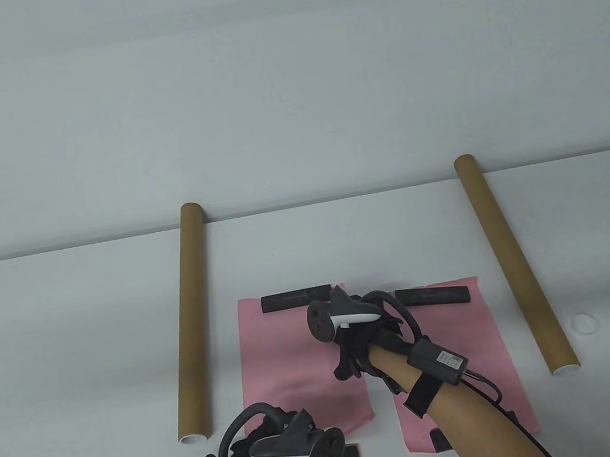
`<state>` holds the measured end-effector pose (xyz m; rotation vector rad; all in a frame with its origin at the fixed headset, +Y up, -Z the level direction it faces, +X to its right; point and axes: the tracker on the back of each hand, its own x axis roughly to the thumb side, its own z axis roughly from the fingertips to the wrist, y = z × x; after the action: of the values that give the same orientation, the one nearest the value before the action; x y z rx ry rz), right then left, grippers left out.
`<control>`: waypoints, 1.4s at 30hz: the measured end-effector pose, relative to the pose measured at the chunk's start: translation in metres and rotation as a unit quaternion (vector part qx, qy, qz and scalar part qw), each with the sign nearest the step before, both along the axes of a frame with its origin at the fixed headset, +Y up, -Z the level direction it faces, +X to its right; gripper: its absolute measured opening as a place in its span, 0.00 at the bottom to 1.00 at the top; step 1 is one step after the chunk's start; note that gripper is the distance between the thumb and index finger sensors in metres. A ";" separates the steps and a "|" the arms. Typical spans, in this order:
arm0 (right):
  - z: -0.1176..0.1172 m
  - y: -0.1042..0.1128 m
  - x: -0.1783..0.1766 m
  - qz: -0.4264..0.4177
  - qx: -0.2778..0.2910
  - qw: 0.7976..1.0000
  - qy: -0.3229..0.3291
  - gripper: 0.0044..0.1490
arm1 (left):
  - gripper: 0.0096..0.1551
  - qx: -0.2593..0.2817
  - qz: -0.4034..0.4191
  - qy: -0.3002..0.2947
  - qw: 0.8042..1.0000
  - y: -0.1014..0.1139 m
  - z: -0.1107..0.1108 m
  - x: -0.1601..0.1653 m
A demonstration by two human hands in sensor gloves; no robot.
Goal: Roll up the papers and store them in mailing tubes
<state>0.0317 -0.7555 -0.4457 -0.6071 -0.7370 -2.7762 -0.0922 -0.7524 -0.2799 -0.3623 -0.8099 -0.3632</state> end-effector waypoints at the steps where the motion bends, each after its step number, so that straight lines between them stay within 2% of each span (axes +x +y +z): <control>1: 0.000 0.000 0.000 0.000 0.000 1.000 0.000 0.61 | 0.42 -0.001 -0.002 0.001 1.000 -0.001 0.000 0.000; 10: 0.000 -0.001 0.002 -0.005 -0.002 1.000 -0.001 0.61 | 0.43 0.012 -0.011 0.014 1.000 0.000 -0.001 -0.001; 15: 0.000 -0.001 0.002 -0.008 -0.002 1.000 -0.001 0.61 | 0.43 0.049 0.044 0.069 0.995 0.034 -0.019 -0.019; 17: 0.000 -0.001 0.002 -0.006 -0.001 1.000 -0.001 0.61 | 0.43 0.081 0.056 0.086 0.991 0.054 -0.031 -0.024; 20: 0.000 -0.002 0.003 -0.009 -0.001 1.000 -0.001 0.61 | 0.43 0.080 0.072 0.118 0.987 0.083 -0.064 -0.028; 24: 0.000 -0.002 0.004 -0.011 -0.002 1.000 -0.002 0.61 | 0.42 0.094 0.037 0.172 0.980 0.099 -0.115 -0.028; 29: 0.000 -0.002 0.004 -0.011 -0.002 1.000 -0.001 0.61 | 0.41 0.085 0.009 0.243 0.966 0.082 -0.185 -0.017; 34: 0.000 -0.003 0.005 -0.015 -0.004 1.000 0.000 0.61 | 0.42 0.059 -0.043 0.288 0.955 0.040 -0.242 -0.005; 38: 0.000 -0.004 0.006 -0.022 -0.006 1.000 -0.001 0.61 | 0.44 0.047 -0.083 0.307 0.947 0.011 -0.266 0.007; 40: 0.000 -0.004 0.006 -0.024 -0.007 1.000 -0.001 0.61 | 0.45 0.050 -0.098 0.288 0.951 0.000 -0.272 0.015; 42: 0.000 -0.004 0.006 -0.021 -0.011 1.000 0.000 0.61 | 0.43 0.057 -0.091 0.283 0.953 -0.001 -0.277 0.019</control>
<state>0.0373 -0.7595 -0.4458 -0.6329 -0.7640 -2.8105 -0.0731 -0.7536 -0.5566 -0.4080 -0.1915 -0.4465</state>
